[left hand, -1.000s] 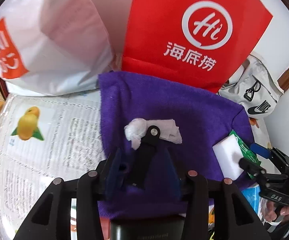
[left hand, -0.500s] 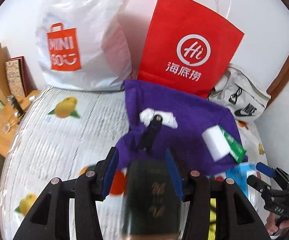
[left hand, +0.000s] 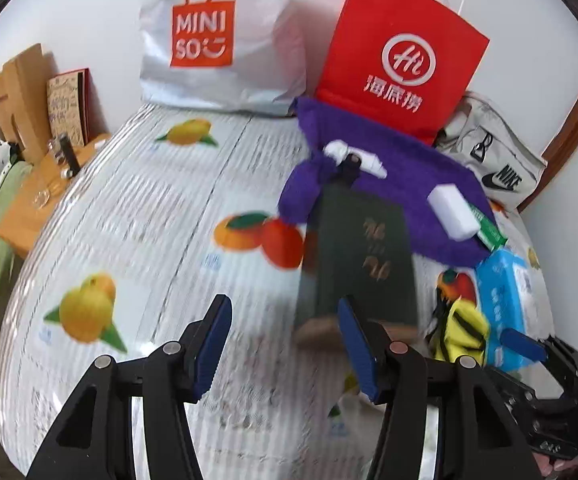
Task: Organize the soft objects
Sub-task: 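Withdraw both open tools from the purple towel, then close the right tool on the yellow mesh bag with black straps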
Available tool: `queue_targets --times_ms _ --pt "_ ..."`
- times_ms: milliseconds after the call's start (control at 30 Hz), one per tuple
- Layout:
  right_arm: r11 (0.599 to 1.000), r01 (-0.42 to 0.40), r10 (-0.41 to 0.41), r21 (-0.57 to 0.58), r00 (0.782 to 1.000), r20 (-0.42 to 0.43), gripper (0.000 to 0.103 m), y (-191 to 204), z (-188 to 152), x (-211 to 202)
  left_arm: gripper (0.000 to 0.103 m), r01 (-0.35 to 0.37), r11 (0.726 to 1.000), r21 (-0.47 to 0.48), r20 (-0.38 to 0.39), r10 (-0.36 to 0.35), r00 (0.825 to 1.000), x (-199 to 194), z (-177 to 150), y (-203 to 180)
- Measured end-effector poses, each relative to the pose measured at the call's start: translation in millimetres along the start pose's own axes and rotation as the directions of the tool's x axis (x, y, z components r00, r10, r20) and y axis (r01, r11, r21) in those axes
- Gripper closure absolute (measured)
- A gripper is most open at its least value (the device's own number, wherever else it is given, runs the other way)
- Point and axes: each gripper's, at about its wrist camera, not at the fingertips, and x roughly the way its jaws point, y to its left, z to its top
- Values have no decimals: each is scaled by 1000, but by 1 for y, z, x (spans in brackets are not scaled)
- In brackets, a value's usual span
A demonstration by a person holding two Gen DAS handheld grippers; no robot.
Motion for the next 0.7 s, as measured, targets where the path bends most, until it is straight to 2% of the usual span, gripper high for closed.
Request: queue_targets --times_ms 33,167,267,367,433,567,600,633,700 --pt "1000 6 -6 -9 1000 -12 43 3 0 4 45 13 1000 7 -8 -13 1000 2 -6 2" --pt "999 37 -39 -30 997 -71 48 12 -4 24 45 25 999 -32 -10 -25 1000 2 -20 16" --pt "996 65 -70 -55 994 -83 50 17 -7 33 45 41 998 -38 -2 -41 999 -1 -24 22" --pt "994 83 -88 -67 994 -71 53 19 -9 38 45 46 998 -48 -2 -46 999 0 -27 29" --pt "994 79 -83 -70 995 -61 68 22 -9 40 45 61 996 -72 -14 -62 998 3 -30 34" --pt "992 94 -96 -86 995 -16 75 25 -6 33 45 65 995 -75 -21 -66 998 3 -37 37" --pt "993 86 -87 -83 996 -3 75 25 -5 29 45 65 995 -73 -21 -67 998 3 -39 37" --pt "994 75 -74 -76 997 13 82 25 -3 23 45 64 995 -71 -23 -66 998 2 -40 37" --pt "997 58 -56 -54 998 37 84 23 0 13 45 63 995 -71 -22 -65 998 1 -42 36"
